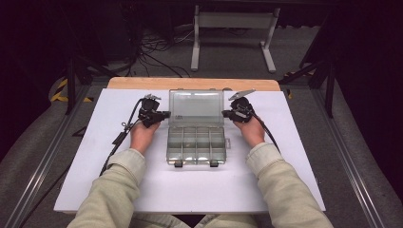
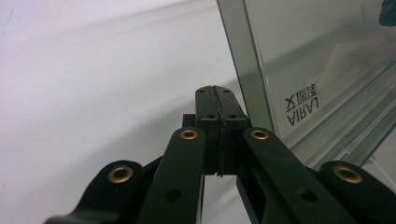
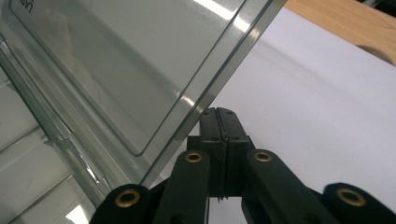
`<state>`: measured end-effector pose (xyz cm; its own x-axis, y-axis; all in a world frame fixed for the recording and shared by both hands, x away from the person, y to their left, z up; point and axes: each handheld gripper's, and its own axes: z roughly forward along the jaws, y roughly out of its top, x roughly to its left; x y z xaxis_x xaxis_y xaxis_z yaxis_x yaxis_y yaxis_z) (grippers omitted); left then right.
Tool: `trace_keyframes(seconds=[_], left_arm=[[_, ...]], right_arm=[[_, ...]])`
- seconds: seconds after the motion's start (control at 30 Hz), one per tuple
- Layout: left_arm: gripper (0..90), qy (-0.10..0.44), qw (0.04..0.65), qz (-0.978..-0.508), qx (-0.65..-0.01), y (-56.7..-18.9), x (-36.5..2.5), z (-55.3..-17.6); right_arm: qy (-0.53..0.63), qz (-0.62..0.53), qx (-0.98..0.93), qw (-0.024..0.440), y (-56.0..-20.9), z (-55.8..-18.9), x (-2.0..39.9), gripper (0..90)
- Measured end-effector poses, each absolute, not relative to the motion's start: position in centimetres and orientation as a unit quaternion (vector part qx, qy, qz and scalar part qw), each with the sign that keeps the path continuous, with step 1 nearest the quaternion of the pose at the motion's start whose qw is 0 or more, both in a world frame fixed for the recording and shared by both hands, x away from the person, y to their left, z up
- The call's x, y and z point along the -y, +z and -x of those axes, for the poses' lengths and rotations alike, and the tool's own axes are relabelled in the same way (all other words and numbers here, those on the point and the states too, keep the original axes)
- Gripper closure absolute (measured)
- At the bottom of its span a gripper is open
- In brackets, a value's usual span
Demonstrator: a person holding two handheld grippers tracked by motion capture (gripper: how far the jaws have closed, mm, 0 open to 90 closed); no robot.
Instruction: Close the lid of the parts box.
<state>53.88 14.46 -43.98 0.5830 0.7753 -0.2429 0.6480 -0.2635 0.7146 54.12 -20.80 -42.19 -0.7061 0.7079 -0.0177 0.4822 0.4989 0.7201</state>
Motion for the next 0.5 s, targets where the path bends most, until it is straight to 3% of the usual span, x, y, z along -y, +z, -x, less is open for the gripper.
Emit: trace_keyframes(seconds=[0.5], left_arm=[[90.0, 0.08, 0.424, -0.787, -0.44, -43.0, -14.5, -53.4]], right_arm=[[0.38, -0.334, -0.846, 0.169, -40.7, -53.3, 21.0, 90.0]])
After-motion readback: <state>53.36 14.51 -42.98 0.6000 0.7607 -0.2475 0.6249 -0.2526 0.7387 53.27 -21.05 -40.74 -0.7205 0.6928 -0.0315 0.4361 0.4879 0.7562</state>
